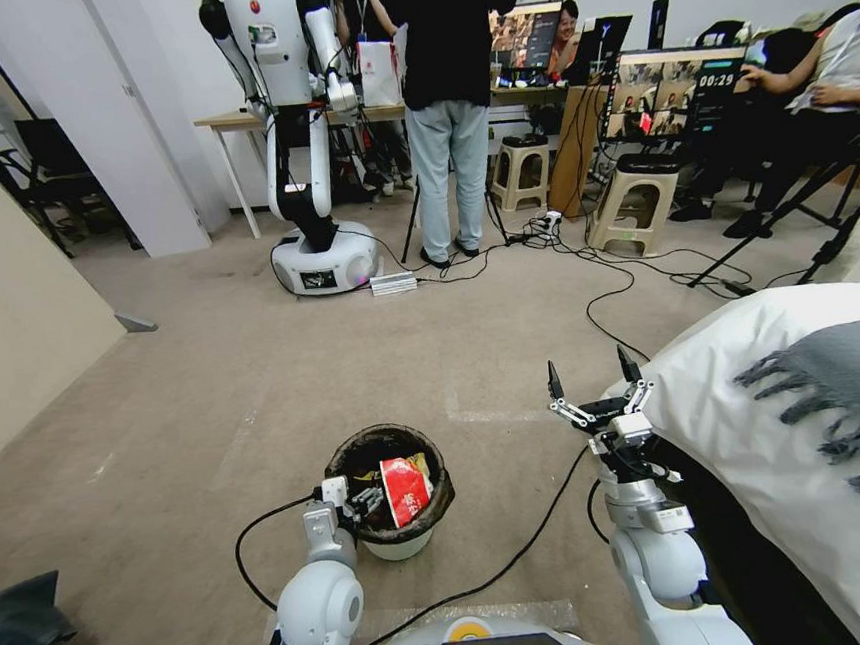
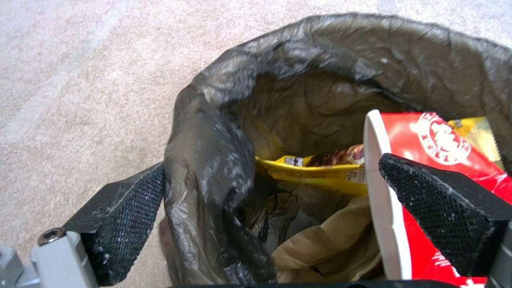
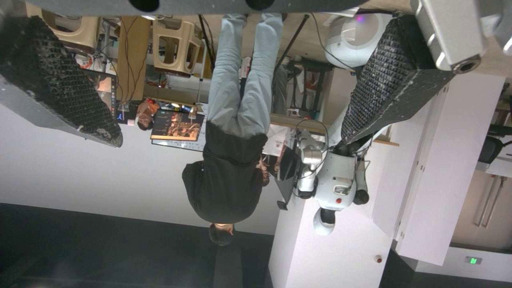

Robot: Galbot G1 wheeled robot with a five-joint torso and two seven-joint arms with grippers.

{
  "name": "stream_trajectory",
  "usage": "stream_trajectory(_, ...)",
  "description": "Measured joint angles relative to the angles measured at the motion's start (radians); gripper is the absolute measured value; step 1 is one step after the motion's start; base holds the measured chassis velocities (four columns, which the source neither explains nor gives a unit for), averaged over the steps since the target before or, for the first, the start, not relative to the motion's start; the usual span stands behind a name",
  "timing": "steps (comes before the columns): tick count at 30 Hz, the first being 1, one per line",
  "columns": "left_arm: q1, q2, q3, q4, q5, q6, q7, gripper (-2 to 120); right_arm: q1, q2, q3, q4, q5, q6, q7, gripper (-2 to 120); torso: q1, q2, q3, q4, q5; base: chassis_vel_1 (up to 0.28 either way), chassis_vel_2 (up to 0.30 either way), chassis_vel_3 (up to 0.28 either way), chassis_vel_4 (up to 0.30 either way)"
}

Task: Pick up the trash bin, then pick up the garbage from the floor and place it into the trash bin.

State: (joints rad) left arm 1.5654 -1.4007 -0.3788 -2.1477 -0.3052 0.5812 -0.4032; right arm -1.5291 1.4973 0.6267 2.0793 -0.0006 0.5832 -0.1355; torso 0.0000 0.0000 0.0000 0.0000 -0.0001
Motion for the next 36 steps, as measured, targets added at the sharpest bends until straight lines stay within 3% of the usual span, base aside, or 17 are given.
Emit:
stream_trajectory(12, 0.011, 0.006, 0.000, -0.038, 0.053, -0.039, 0.016, 99, 0.001, -0.001, 0.000, -0.004, -0.003, 0.006, -0.004, 100, 0.000, 0.000, 0.000, 0.0000, 0.0000, 0.000, 0.000, 0.000, 0.000)
stream_trajectory(15, 0.029, 0.001, -0.005, -0.068, 0.190, -0.126, 0.067, 99, -0.011, 0.004, -0.004, -0.004, -0.018, 0.005, 0.027, 100, 0.000, 0.000, 0.000, 0.0000, -0.0001, 0.000, 0.000, 0.000, 0.000)
stream_trajectory(16, 0.029, 0.001, -0.005, -0.068, 0.190, -0.126, 0.067, 99, -0.011, 0.004, -0.004, -0.004, -0.018, 0.005, 0.027, 100, 0.000, 0.000, 0.000, 0.0000, -0.0001, 0.000, 0.000, 0.000, 0.000)
stream_trajectory(19, 0.061, -0.010, -0.012, -0.118, 0.345, -0.267, 0.149, 100, -0.039, 0.026, -0.027, -0.001, -0.055, -0.032, 0.118, 100, 0.000, 0.000, 0.000, 0.0000, 0.0001, 0.000, 0.000, 0.000, 0.000)
stream_trajectory(21, 0.064, -0.010, -0.011, -0.124, 0.358, -0.283, 0.157, 100, -0.041, 0.028, -0.030, -0.001, -0.057, -0.036, 0.126, 100, 0.000, 0.000, 0.000, 0.0000, 0.0002, 0.000, 0.000, 0.000, 0.000)
stream_trajectory(23, 0.077, -0.018, -0.017, -0.138, 0.432, -0.367, 0.207, 100, -0.055, 0.042, -0.038, 0.000, -0.069, -0.051, 0.154, 100, 0.000, 0.000, 0.000, 0.0000, 0.0001, 0.000, 0.000, 0.000, 0.000)
stream_trajectory(36, 0.094, -0.040, -0.027, -0.132, 0.519, -0.512, 0.252, 100, -0.070, 0.063, -0.045, 0.006, -0.079, -0.061, 0.164, 100, 0.000, 0.000, 0.000, 0.0001, 0.0000, 0.000, 0.000, 0.000, 0.000)
